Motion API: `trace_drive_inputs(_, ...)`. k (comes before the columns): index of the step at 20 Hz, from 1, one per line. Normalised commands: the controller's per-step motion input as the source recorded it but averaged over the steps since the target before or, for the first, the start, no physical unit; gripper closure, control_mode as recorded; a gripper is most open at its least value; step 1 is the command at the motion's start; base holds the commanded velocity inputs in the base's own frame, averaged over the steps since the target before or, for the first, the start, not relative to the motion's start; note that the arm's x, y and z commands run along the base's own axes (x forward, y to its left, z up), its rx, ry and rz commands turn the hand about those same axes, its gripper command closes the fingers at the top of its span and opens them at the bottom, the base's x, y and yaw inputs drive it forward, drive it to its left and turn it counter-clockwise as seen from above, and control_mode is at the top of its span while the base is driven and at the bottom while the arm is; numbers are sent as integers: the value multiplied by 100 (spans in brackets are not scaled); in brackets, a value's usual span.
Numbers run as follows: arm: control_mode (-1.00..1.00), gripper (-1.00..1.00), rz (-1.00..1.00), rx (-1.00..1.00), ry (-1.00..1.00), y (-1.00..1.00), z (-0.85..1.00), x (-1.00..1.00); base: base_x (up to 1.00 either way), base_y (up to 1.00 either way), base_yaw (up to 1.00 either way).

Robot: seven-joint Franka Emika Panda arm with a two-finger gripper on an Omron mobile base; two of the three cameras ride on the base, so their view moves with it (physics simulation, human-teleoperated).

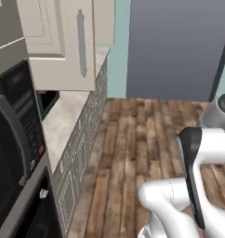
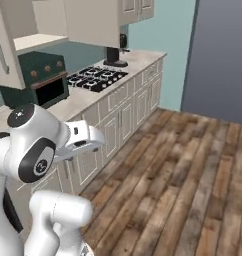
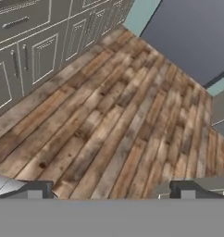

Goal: Retrieve the tupperware and aluminum foil from the cabinet and place them on the dining counter near the plate with squash and garlic to prepare for storing leftovers.

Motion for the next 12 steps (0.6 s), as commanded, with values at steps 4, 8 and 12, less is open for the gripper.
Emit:
trace_drive_inputs(4, 100, -100, 0, 0, 0, 0, 0, 0, 99, -14, 63)
trace_drive_inputs(8, 100, -100, 0, 0, 0, 0, 0, 0, 86, -29, 63)
trace_drive_inputs(12, 100, -100, 0, 0, 0, 0, 0, 0, 73, -30, 62)
